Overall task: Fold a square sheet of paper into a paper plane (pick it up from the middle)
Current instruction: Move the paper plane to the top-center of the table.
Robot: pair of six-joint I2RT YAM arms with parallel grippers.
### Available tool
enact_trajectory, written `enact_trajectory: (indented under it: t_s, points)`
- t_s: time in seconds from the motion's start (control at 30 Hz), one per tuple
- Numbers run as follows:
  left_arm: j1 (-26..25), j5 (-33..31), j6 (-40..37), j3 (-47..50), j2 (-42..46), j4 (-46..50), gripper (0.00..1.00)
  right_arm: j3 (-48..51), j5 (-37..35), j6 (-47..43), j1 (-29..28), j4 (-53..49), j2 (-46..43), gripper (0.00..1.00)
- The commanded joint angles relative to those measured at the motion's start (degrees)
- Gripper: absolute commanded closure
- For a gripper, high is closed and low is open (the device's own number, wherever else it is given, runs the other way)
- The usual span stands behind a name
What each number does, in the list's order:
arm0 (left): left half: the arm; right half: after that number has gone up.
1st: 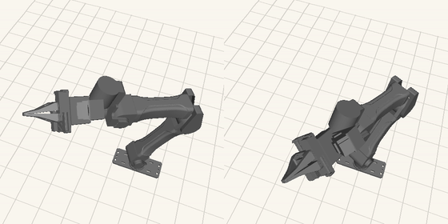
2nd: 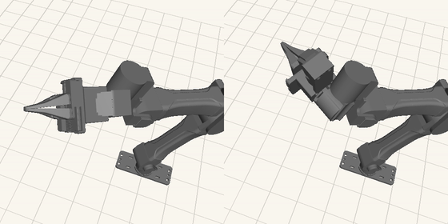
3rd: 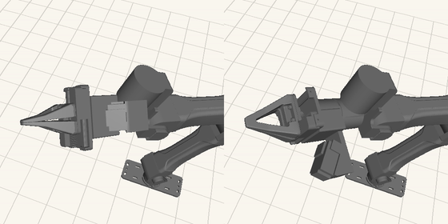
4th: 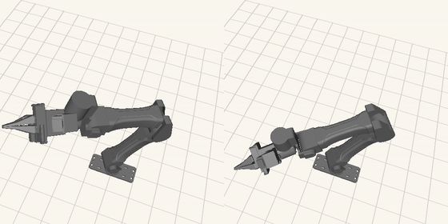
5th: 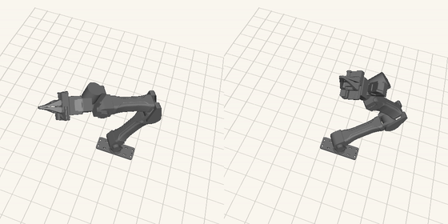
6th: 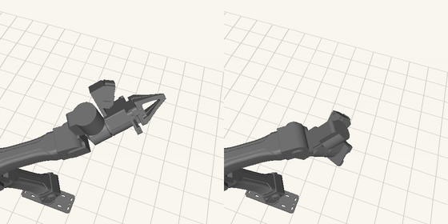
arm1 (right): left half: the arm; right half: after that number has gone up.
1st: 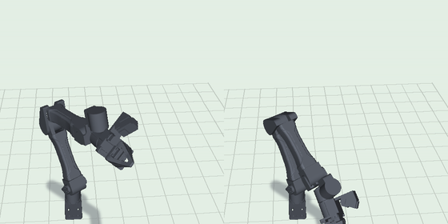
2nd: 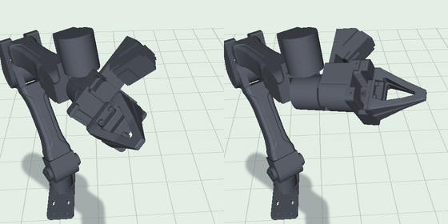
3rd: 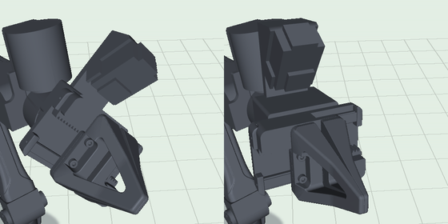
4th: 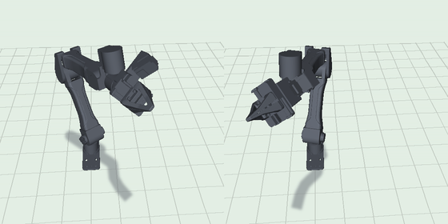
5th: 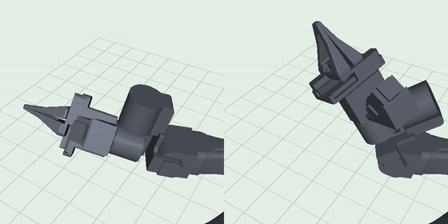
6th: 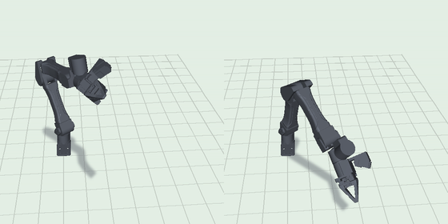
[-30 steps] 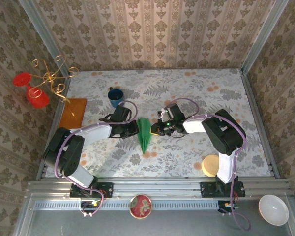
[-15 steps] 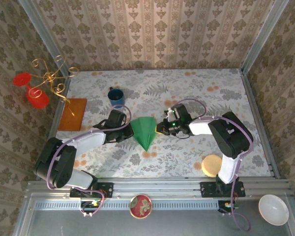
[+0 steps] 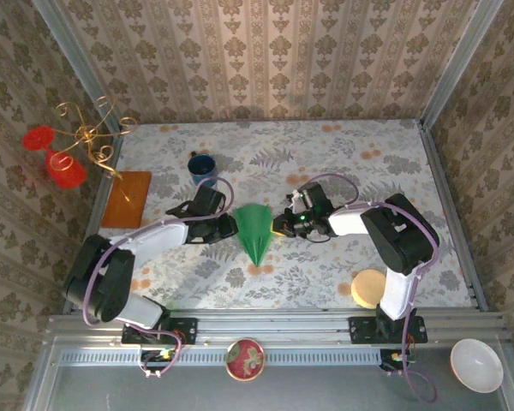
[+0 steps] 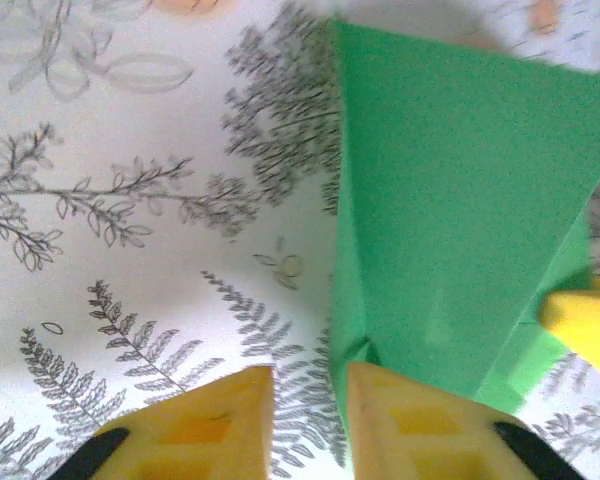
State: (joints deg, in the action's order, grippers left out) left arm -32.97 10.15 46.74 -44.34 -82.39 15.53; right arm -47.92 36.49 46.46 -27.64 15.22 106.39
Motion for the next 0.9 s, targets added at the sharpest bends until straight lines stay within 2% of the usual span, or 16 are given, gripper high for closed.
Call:
enact_trajectory:
  t_s: [0.0,0.13,0.3,0.53,0.7,0.87]
  points:
    - [-2.04,-2.84,-1.97,-2.24,3.73,5.87,0.70,-1.47,1.48,-0.32,-0.40,-0.54,0.32,0.99]
    - [-5.84,-1.81,0.52,-2.14,3.63,4.98,0.65,-1.65,1.57,-0.24,-0.40,-0.83,0.27,0.99]
    - [-9.12,0.49,2.47,-2.71,-0.63,1.70,0.64,-1.72,1.57,-0.25,-0.56,-1.03,0.27,0.99]
    - [-9.57,0.09,2.09,-4.78,-5.55,1.95,0.60,-1.65,1.48,-0.31,-0.59,-1.10,0.16,0.98]
    - [-9.87,3.11,1.87,-5.30,-6.88,-1.36,0.63,-1.47,1.48,-0.23,-0.57,-0.81,0.22,0.99]
    - [-10.51,3.46,1.80,-5.97,-8.18,-1.33,0.62,-1.47,1.39,-0.23,-0.57,-0.81,0.22,0.99]
